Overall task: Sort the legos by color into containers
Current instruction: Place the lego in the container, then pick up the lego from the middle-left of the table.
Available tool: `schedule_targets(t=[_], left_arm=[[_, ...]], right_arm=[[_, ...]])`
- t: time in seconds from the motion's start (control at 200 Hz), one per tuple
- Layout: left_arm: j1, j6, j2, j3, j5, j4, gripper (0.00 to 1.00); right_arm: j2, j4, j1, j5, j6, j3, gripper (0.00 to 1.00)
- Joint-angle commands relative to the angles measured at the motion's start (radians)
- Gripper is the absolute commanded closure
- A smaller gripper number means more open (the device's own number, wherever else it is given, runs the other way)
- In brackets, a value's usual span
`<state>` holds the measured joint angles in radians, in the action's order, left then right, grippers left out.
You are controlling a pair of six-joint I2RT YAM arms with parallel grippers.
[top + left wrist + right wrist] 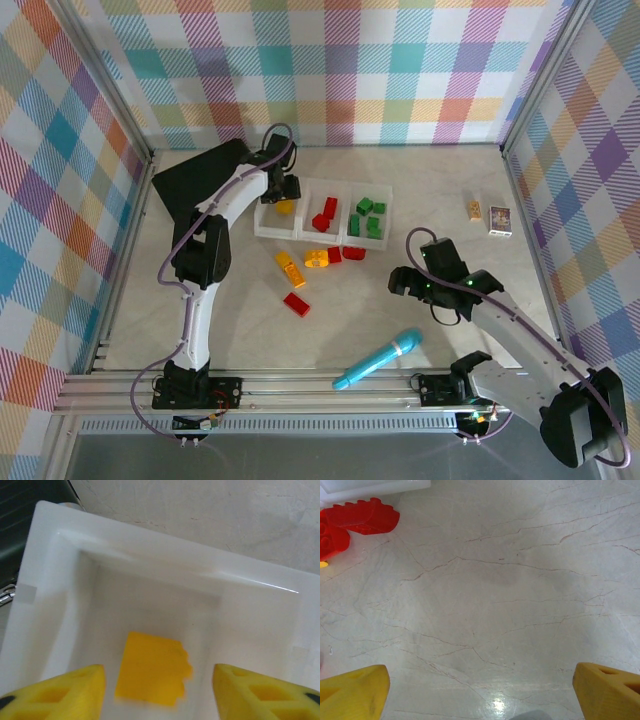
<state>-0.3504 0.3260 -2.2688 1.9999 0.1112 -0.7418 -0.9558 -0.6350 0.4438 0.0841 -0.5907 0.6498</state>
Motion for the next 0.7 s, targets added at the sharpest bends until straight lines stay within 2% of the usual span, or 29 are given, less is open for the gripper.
schedule_targets(t=[0.0, 0.24, 0.45, 0.565, 0.695], left_arm=[[0.007, -0.024, 0.083, -0.003, -0.005, -0.010, 0.31], [0.004, -0.033, 0.282, -0.101, -0.048, 0.006, 0.29], [-0.049, 0.017, 0.621, -0.443, -0.054, 0.071, 0.25], [-0.116, 0.143, 0.798, -0.681, -0.003, 0.086, 0.24], [-0.235, 0.422, 0.955, -0.939, 0.092, 0.100, 0.23]], right_arm=[[0.041, -0.032, -0.007, -0.015, -0.015, 0.034, 0.06], [0.110, -0.081, -0.007, -0.038, -0.043, 0.037, 0.06], [0.160, -0.104, -0.007, -0.075, -0.062, 0.029, 0.06], [0.150, -0.091, -0.007, -0.109, -0.059, 0.022, 0.06], [0.087, -0.065, -0.007, -0.159, -0.042, 0.025, 0.06]])
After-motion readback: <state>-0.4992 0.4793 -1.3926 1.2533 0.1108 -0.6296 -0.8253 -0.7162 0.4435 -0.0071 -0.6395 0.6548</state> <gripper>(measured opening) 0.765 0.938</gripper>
